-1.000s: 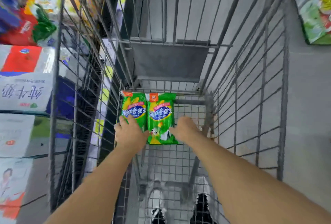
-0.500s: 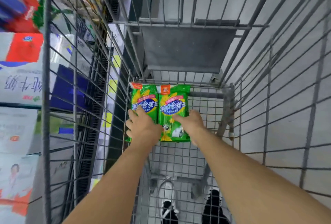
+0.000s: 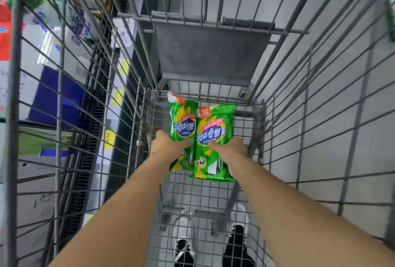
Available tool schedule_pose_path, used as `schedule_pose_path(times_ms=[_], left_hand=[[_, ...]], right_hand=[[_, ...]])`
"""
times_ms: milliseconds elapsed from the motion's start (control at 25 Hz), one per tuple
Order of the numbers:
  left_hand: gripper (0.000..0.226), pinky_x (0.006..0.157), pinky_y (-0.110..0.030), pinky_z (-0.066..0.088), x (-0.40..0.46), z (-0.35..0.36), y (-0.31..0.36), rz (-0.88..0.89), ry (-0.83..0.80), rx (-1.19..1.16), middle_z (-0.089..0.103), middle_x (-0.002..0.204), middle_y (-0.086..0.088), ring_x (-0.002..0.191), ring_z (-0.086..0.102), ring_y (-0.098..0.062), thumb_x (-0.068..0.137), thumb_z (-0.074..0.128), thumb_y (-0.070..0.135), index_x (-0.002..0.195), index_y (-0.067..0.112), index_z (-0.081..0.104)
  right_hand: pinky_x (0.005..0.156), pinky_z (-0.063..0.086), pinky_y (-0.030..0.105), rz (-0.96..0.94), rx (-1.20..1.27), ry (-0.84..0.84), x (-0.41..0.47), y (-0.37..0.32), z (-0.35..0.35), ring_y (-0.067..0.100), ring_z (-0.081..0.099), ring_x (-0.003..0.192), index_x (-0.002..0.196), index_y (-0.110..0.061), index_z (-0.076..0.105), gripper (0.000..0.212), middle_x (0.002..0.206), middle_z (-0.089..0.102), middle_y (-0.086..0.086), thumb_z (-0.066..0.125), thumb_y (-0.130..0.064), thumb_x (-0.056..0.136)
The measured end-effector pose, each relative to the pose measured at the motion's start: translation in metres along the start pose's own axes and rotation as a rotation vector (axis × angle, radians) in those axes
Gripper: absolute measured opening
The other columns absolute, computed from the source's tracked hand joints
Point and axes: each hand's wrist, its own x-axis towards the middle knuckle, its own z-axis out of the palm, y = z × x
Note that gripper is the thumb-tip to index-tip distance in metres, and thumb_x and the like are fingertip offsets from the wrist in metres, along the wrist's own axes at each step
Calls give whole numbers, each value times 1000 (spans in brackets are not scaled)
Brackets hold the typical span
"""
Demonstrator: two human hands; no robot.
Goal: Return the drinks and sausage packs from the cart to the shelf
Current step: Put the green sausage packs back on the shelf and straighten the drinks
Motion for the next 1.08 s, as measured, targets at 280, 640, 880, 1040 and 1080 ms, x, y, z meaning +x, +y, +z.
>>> schedule_pose_path(times_ms=[280,640,880,1040,1080], left_hand=[[49,76,-41,60,-3,-17,-7,-54,-128,-142,71,87,-11,77,70,-26,65,92,20,95,0,59],[37,54,-27,49,-4,-5,-18,-38,-3,-82,68,85,-12,60,56,-21,63,84,19,90,4,65],[34,62,-33,48,-3,-4,-34,-67,20,-180,59,82,-12,61,50,-20,65,86,15,81,5,58],[80,83,-38,44,-3,-2,-37,-111,-62,-348,55,118,-7,109,55,-30,70,85,45,129,4,50],[89,87,-41,40,-4,0,-36,-117,-99,-393,49,126,-7,121,49,-33,74,80,50,140,4,40]], right_hand=[[93,52,41,-46,-70,1,-3,-4,-3,34,59,117,131,-3,51,66,131,60,15,80,-34,80],[89,53,38,-38,-55,18,2,1,-2,33,63,106,116,-1,59,56,113,65,10,83,-33,77],[92,55,44,-39,-75,39,2,-1,-2,34,64,108,119,-2,59,64,120,66,15,87,-34,71],[86,52,35,-48,-52,35,2,-1,-6,33,62,110,119,-1,59,58,121,65,15,85,-28,74],[86,50,35,-53,-50,36,3,0,-6,33,61,111,120,-1,59,58,122,64,15,85,-27,75]])
